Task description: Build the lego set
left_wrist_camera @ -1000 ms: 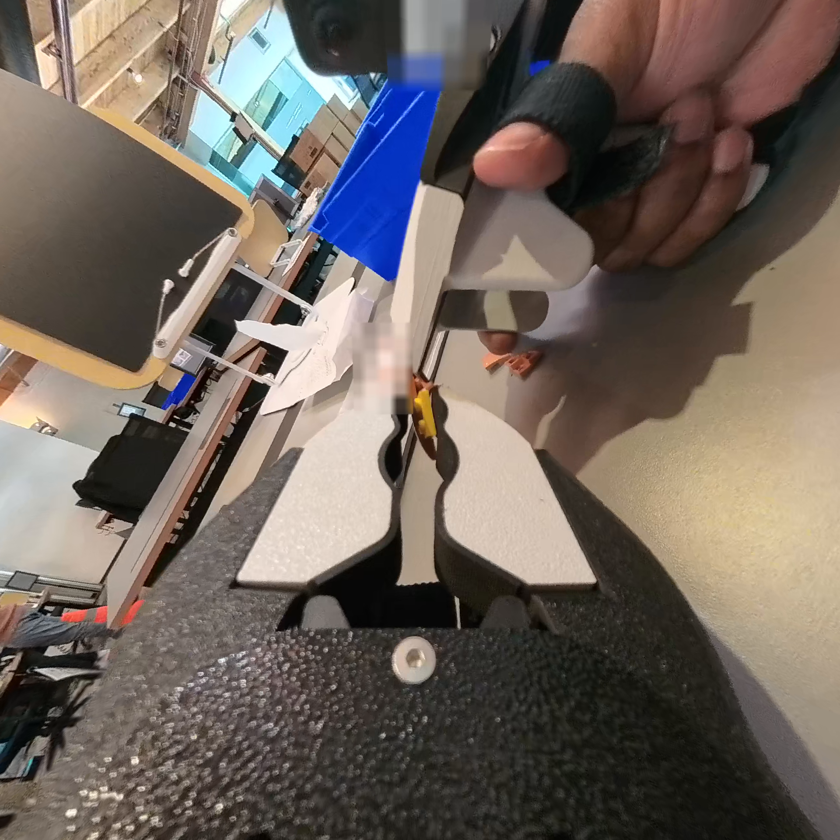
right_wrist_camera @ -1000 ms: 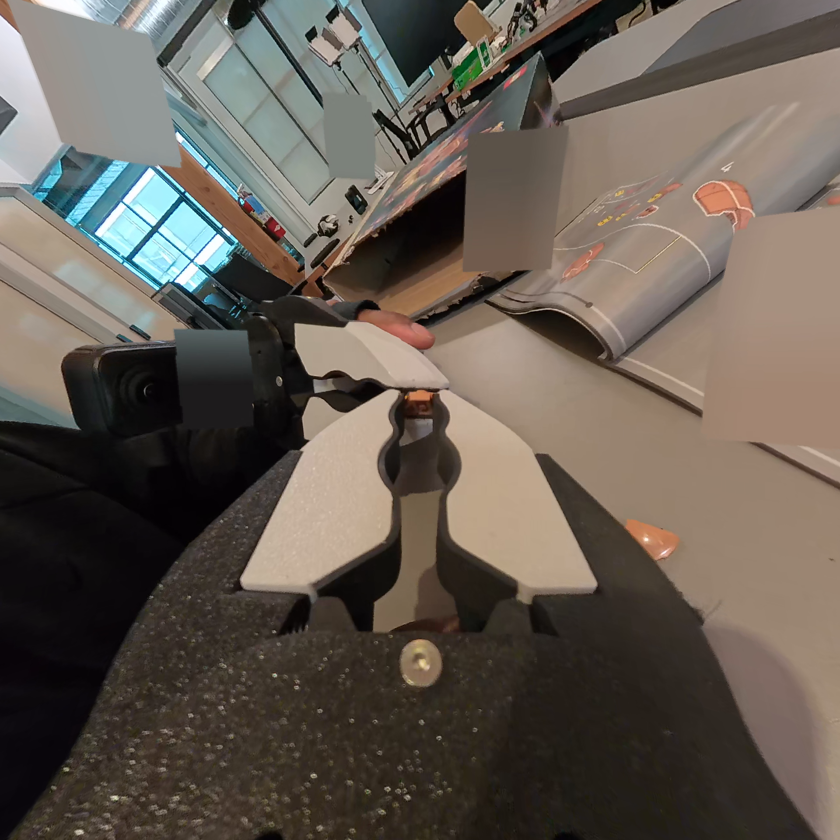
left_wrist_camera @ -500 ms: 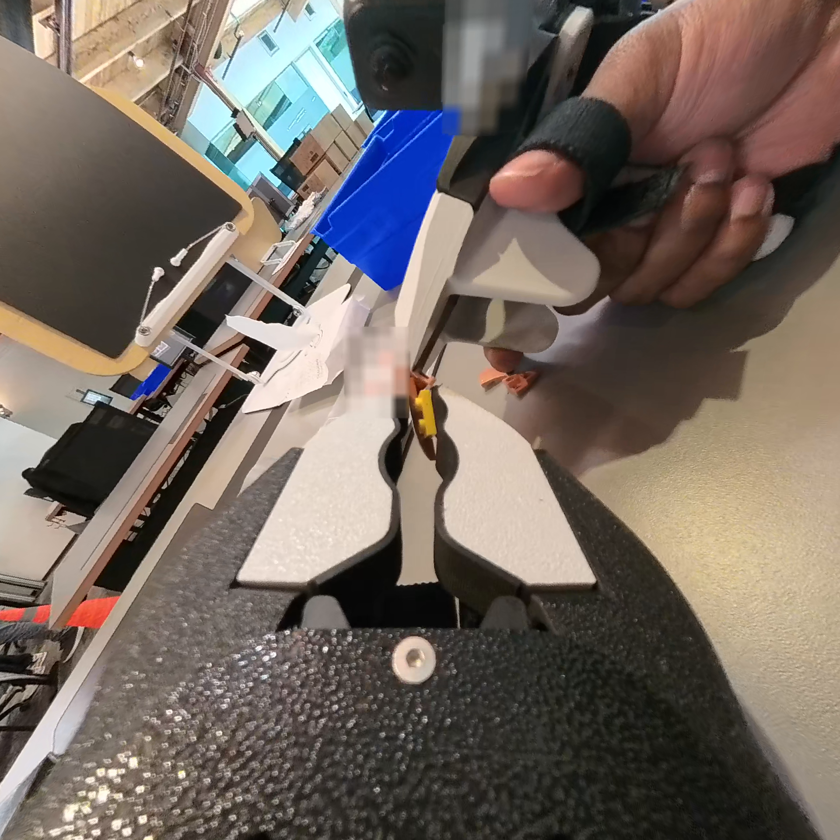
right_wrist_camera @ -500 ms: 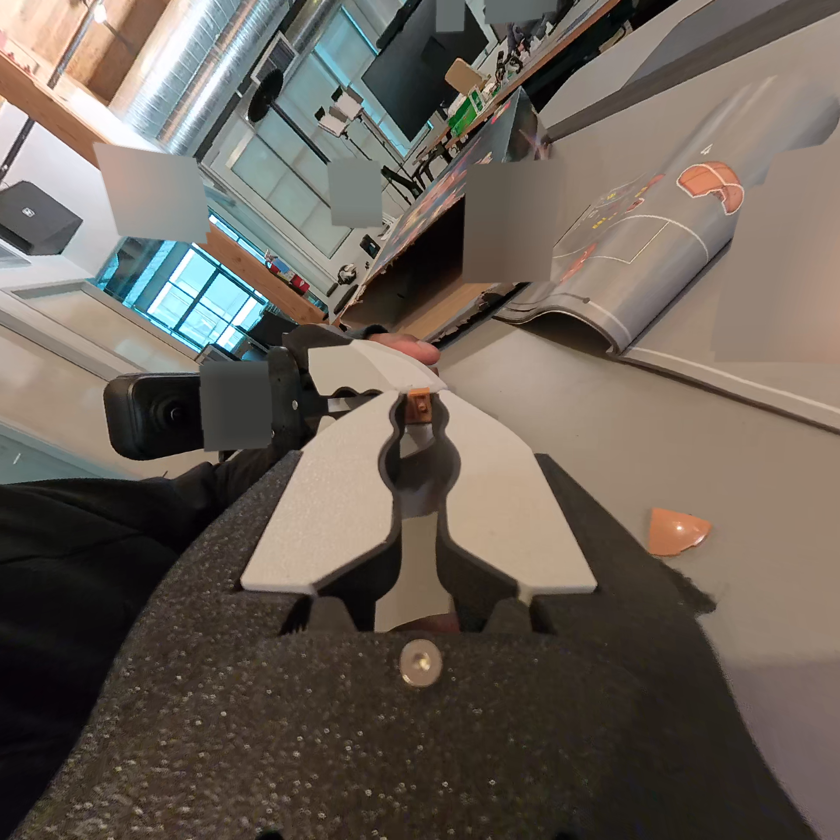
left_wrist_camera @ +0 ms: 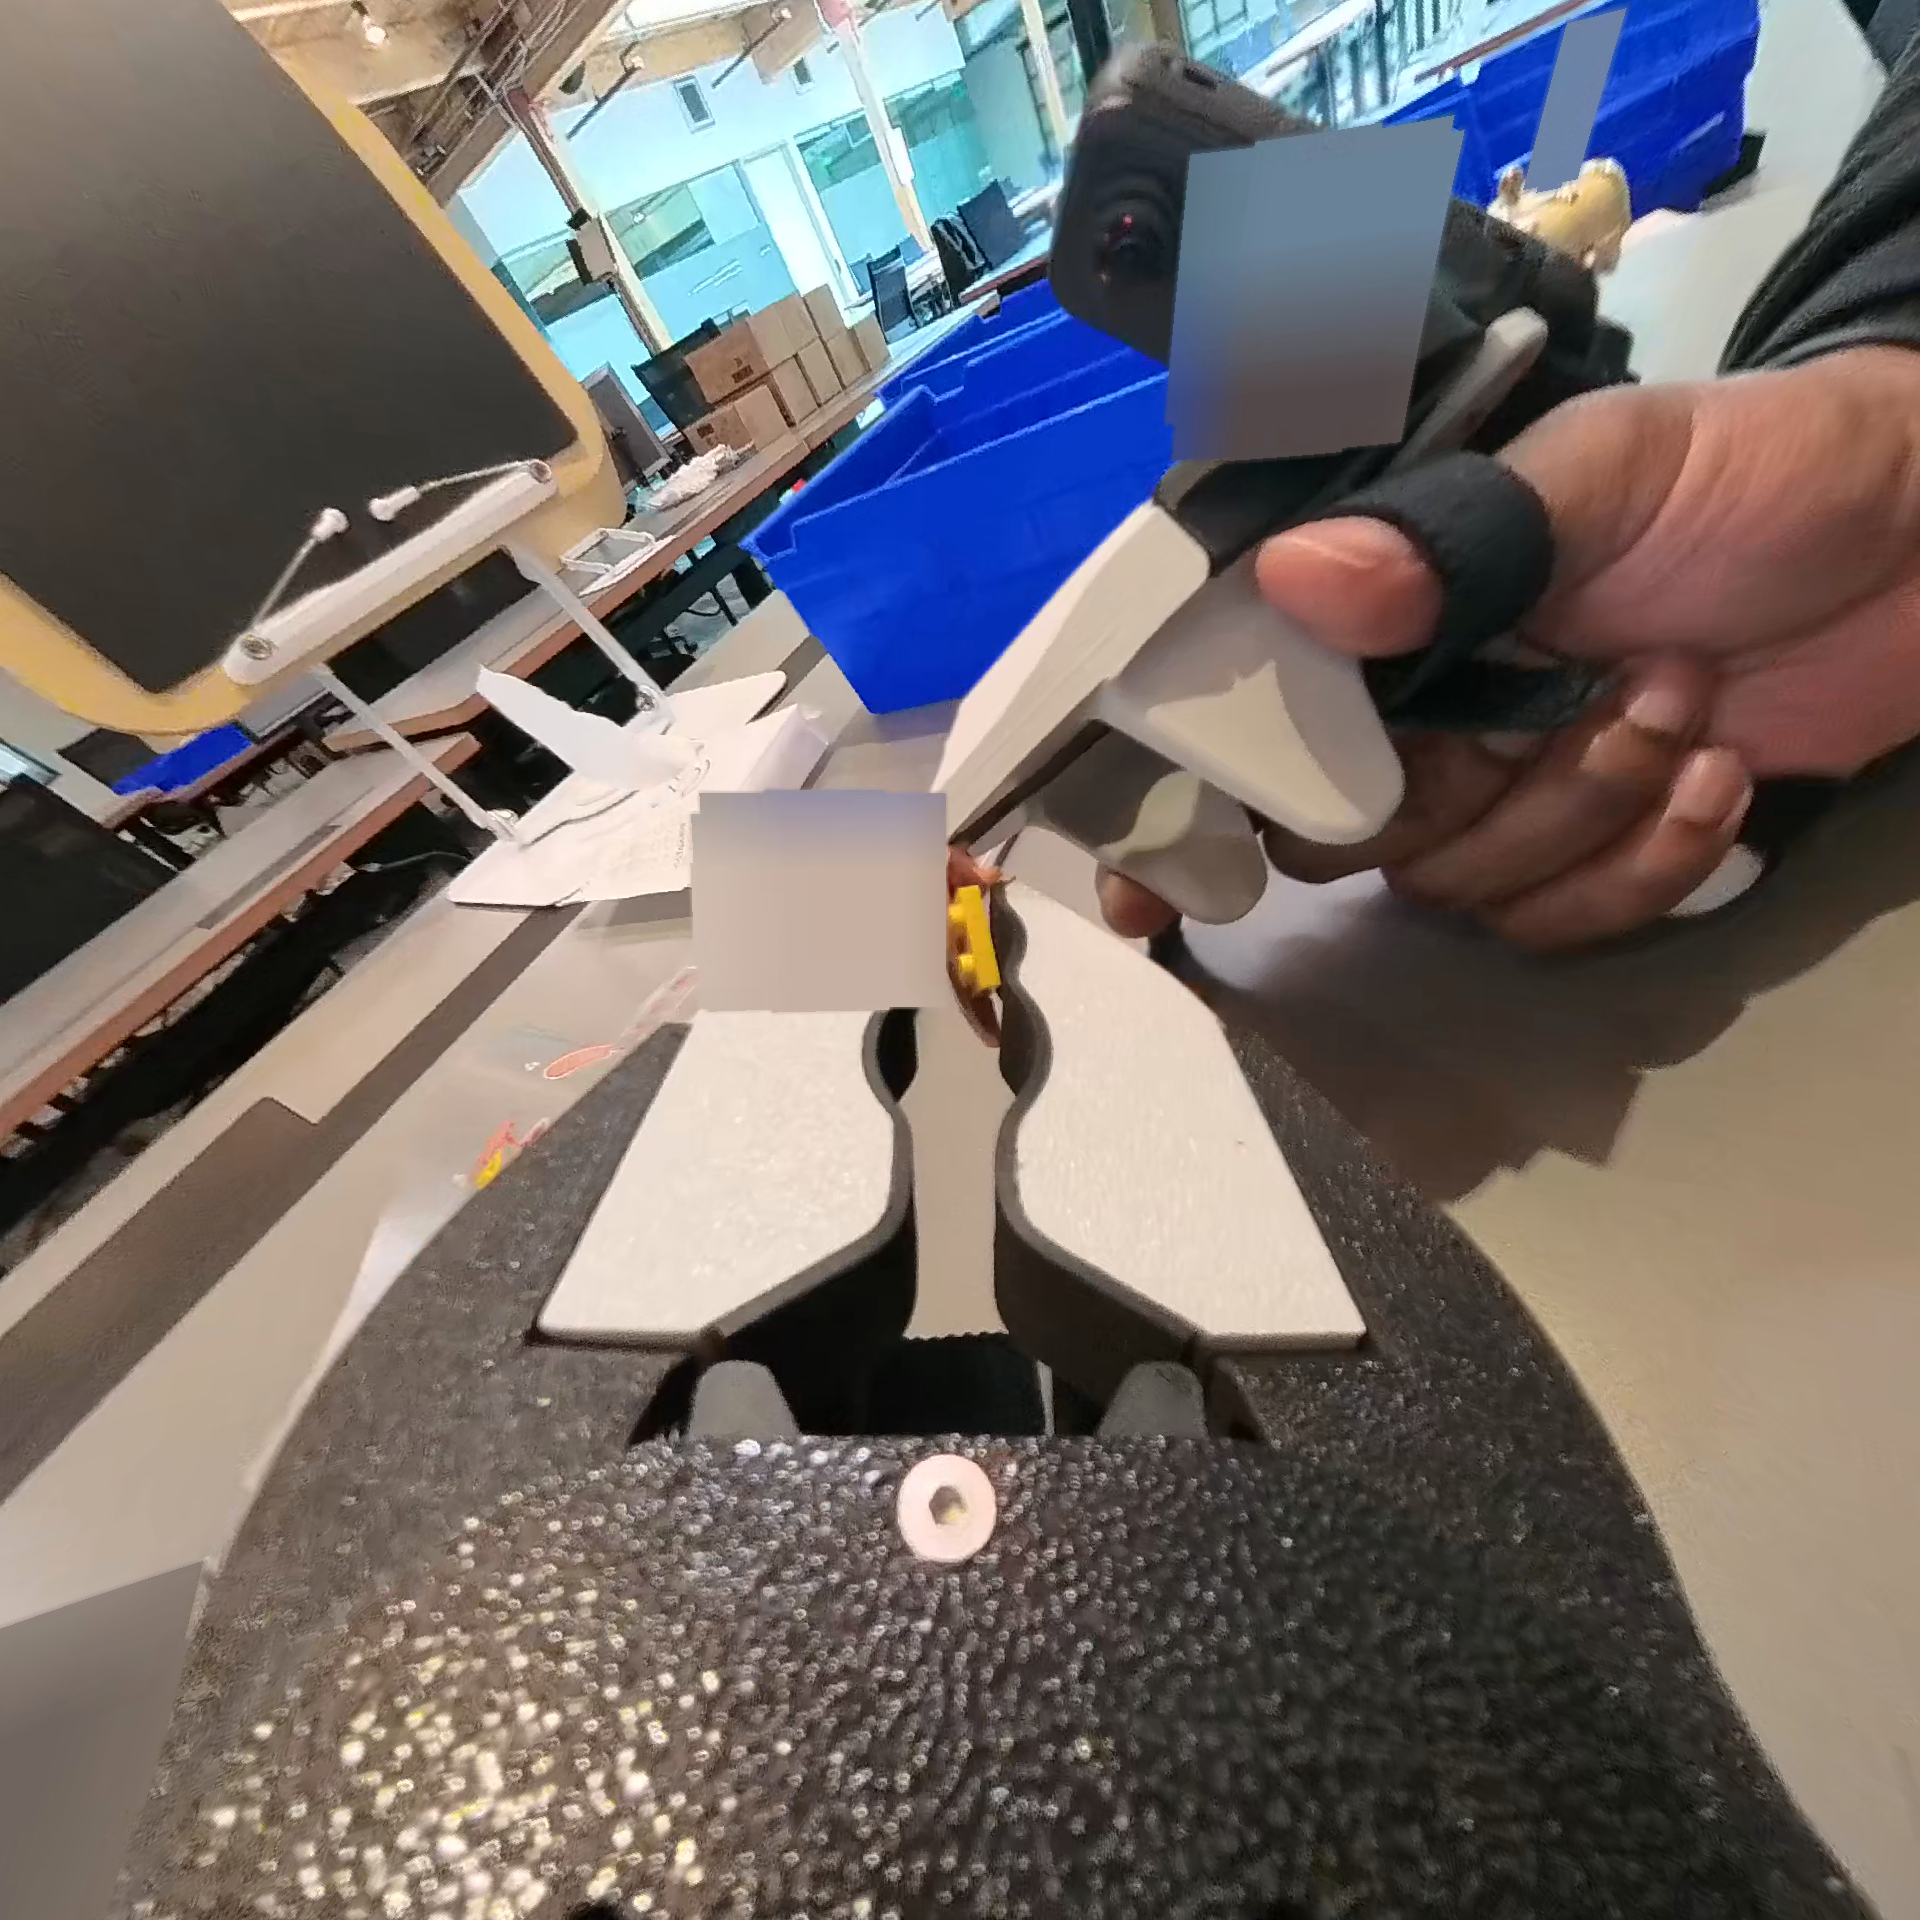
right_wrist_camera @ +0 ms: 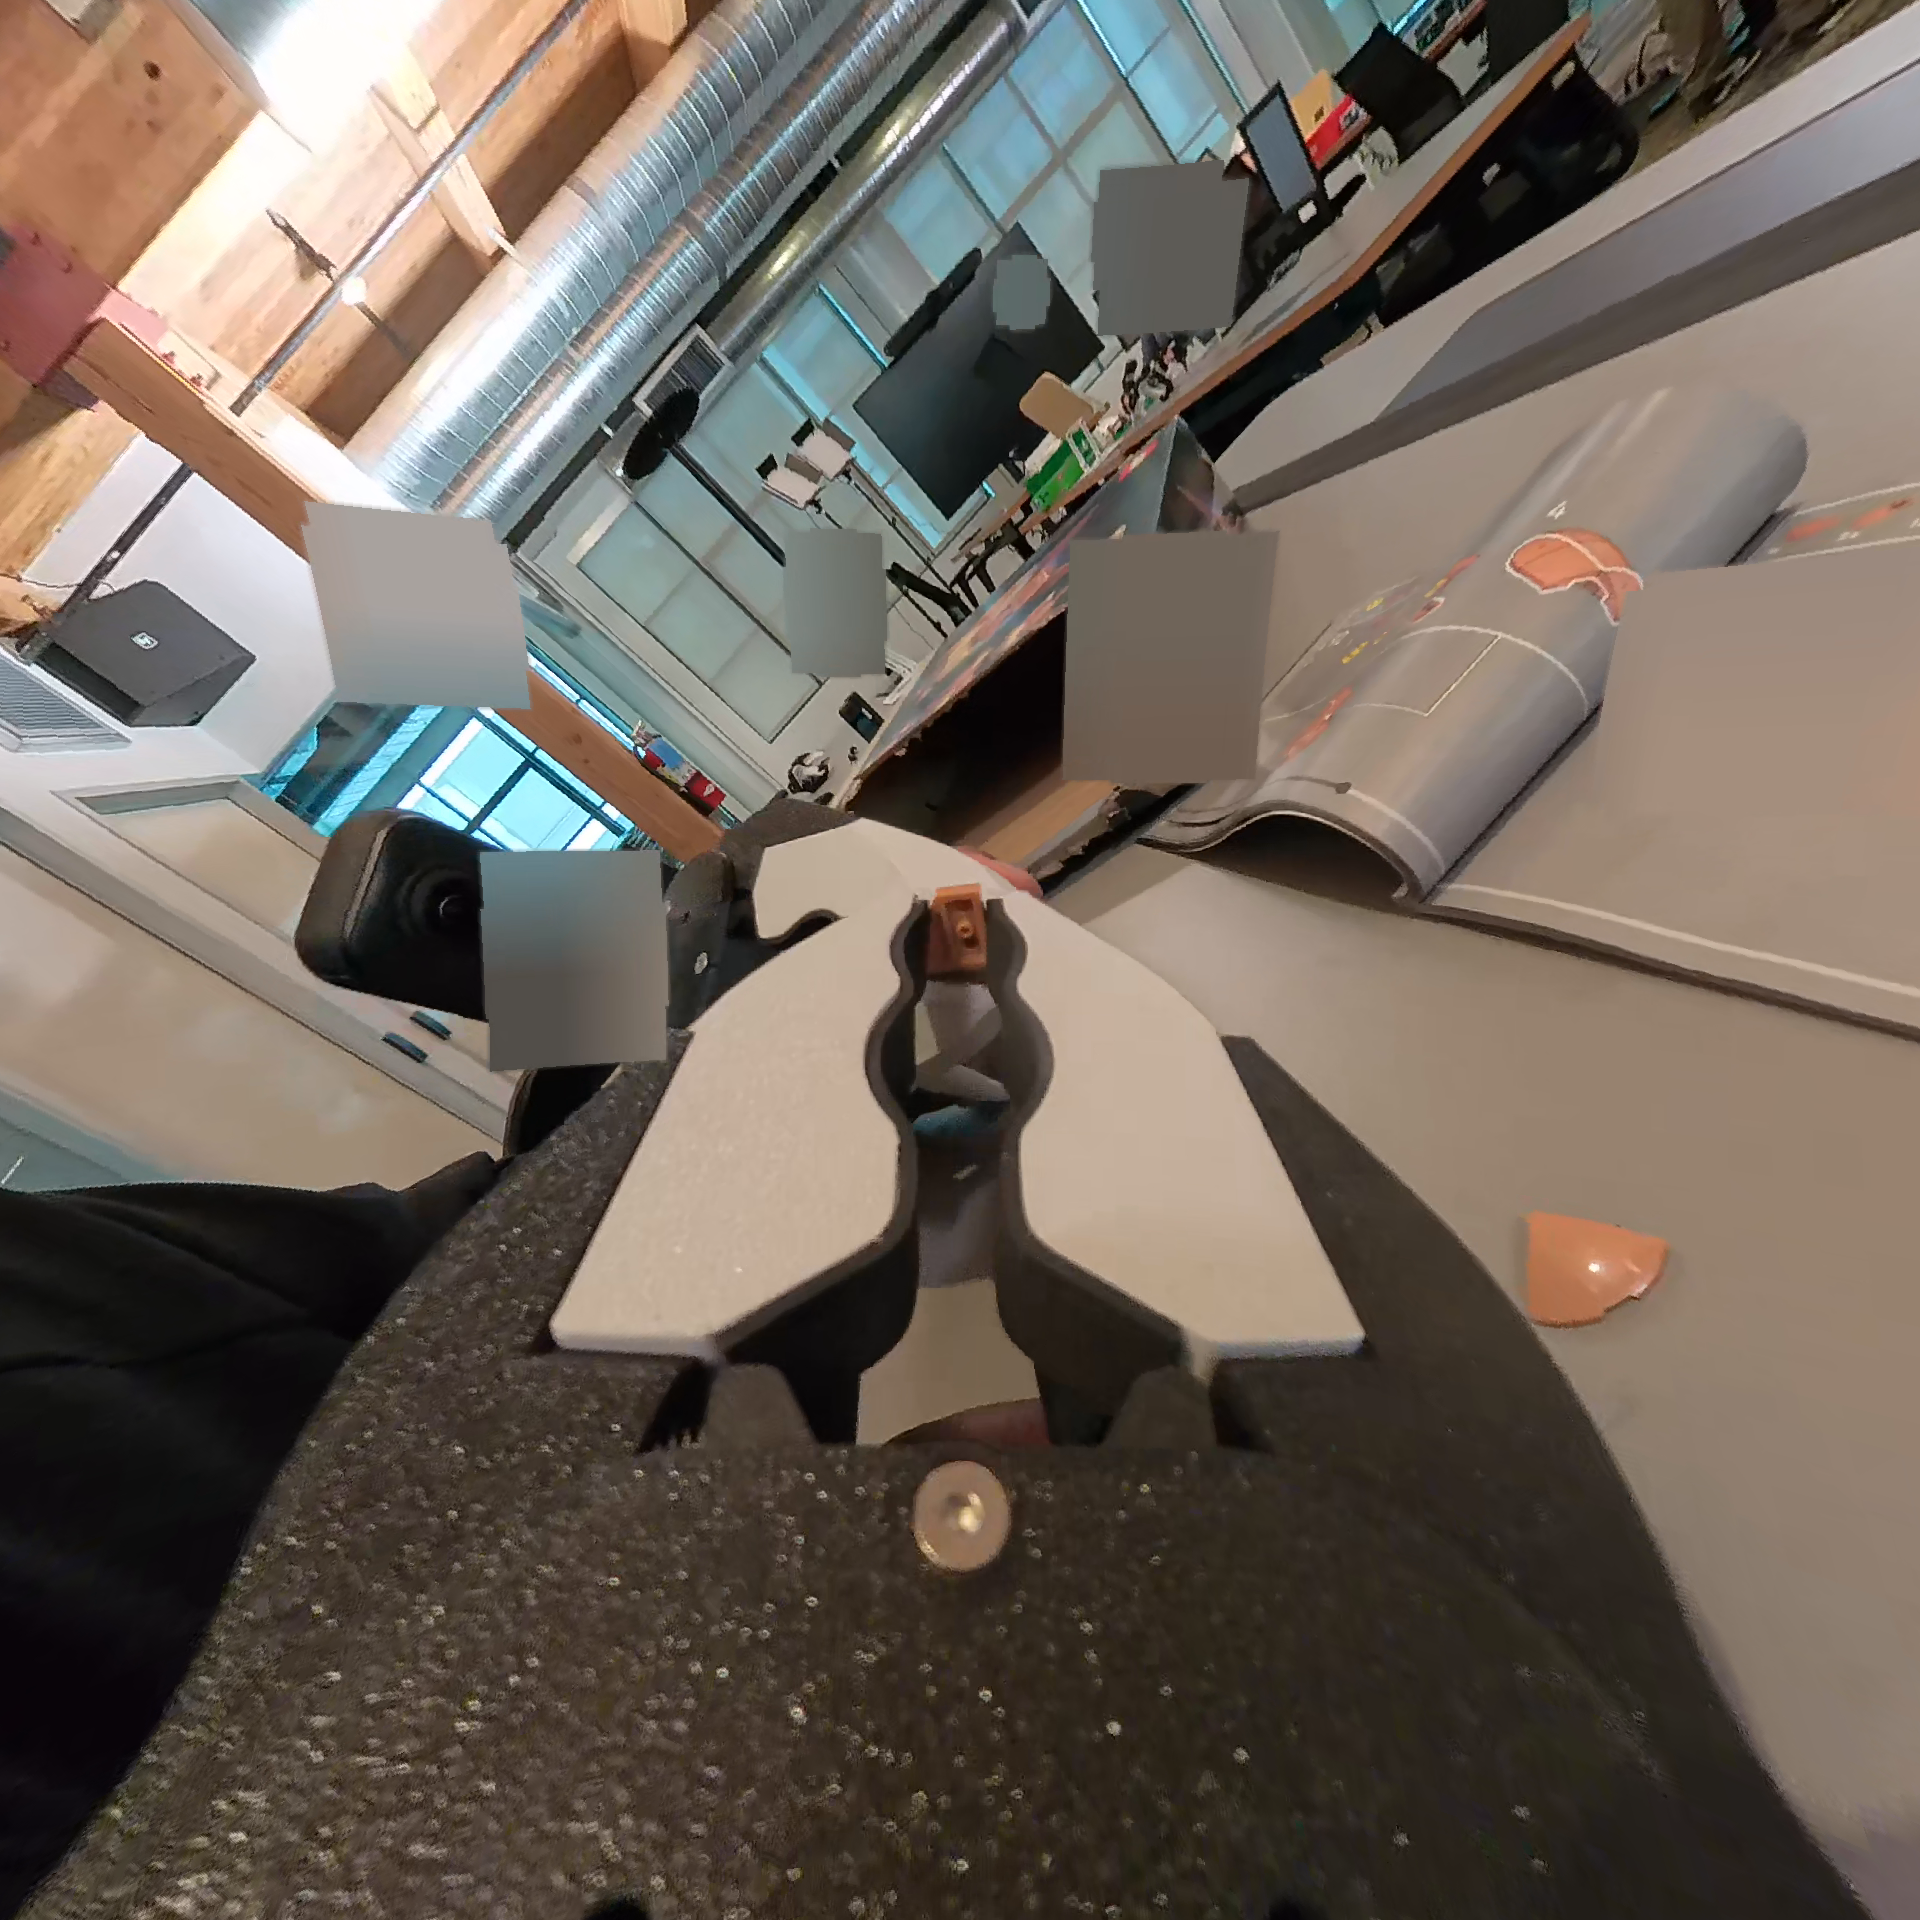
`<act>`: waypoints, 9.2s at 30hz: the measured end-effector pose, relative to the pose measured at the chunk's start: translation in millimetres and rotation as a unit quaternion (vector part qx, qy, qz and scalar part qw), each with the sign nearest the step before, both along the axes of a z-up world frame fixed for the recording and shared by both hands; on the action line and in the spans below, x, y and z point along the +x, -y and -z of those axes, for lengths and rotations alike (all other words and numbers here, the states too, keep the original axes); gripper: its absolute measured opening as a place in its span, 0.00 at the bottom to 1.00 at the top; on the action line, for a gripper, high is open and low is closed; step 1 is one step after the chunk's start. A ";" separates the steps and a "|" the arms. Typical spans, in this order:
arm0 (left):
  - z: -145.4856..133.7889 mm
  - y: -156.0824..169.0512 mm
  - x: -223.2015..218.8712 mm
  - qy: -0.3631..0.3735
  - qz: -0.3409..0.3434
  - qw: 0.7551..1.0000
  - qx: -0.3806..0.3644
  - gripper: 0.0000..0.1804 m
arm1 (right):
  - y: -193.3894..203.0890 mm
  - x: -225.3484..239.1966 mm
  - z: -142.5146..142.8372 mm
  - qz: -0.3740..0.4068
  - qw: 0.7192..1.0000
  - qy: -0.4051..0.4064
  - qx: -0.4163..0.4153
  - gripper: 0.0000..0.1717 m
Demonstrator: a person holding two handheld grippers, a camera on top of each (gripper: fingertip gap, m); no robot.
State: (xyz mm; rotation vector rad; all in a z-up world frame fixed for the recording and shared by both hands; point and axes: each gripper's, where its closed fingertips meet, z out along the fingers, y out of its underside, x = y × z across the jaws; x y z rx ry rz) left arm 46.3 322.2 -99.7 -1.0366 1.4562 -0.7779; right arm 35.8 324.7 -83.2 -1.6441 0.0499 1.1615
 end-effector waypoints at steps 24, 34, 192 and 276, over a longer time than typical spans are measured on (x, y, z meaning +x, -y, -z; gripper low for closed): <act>-9.1 1.1 2.6 0.031 -0.012 0.998 -0.057 0.05 | 2.2 2.6 -10.7 0.049 0.997 0.010 0.050 0.06; -5.9 2.2 4.4 0.021 -0.014 0.999 -0.038 0.06 | 1.5 4.3 -6.9 0.064 0.997 0.020 0.042 0.06; -36.6 69.7 -33.6 0.068 0.307 0.927 -0.206 0.05 | 66.3 -34.2 -31.1 -0.104 0.865 0.302 0.388 0.02; -19.6 80.1 -41.9 0.022 0.290 0.957 0.009 0.04 | 81.4 -43.7 -13.6 -0.181 0.817 0.380 0.395 0.03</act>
